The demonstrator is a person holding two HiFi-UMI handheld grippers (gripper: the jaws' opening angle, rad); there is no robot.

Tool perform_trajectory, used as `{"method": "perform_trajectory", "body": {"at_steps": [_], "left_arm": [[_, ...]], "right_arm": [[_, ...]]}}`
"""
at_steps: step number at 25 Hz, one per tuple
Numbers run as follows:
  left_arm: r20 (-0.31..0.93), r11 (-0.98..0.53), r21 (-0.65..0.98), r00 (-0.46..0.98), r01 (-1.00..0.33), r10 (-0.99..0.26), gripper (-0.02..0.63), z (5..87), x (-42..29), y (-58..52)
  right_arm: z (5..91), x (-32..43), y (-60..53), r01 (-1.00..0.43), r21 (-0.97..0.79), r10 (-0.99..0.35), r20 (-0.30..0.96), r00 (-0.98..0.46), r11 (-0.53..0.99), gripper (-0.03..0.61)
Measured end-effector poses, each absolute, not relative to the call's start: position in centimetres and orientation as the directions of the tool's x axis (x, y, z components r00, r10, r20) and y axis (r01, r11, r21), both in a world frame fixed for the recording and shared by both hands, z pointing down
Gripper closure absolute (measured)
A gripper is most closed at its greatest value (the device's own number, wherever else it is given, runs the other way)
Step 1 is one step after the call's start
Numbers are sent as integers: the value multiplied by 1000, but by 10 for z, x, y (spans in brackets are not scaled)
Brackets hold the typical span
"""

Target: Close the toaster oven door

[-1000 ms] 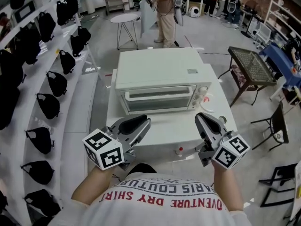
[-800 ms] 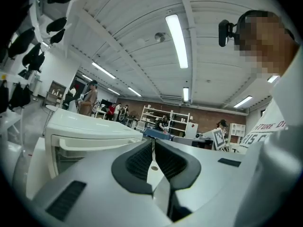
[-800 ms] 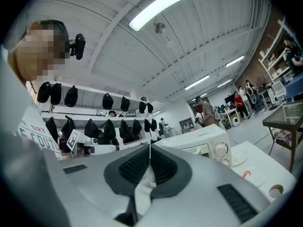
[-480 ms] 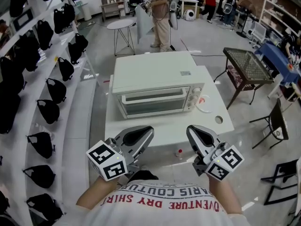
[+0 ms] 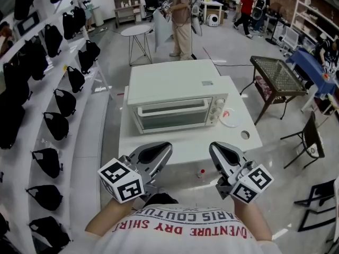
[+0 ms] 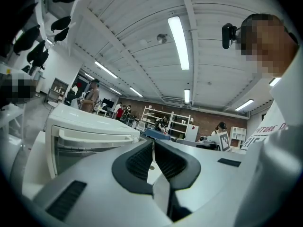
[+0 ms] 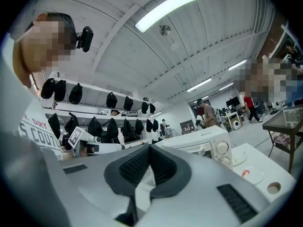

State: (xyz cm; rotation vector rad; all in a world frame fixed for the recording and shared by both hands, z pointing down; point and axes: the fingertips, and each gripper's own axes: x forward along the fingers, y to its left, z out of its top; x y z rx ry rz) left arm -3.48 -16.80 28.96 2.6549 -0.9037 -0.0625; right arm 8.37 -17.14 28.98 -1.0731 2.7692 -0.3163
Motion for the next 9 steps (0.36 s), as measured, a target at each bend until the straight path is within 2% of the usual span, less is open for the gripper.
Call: {"method": "perform_trajectory", "body": {"at_steps": [9], "left_arm": [[63, -735, 315, 786, -600, -615, 575, 285, -39, -168]], "right_arm": [[285, 83, -169, -642, -245, -674, -73, -735, 726, 557]]}}
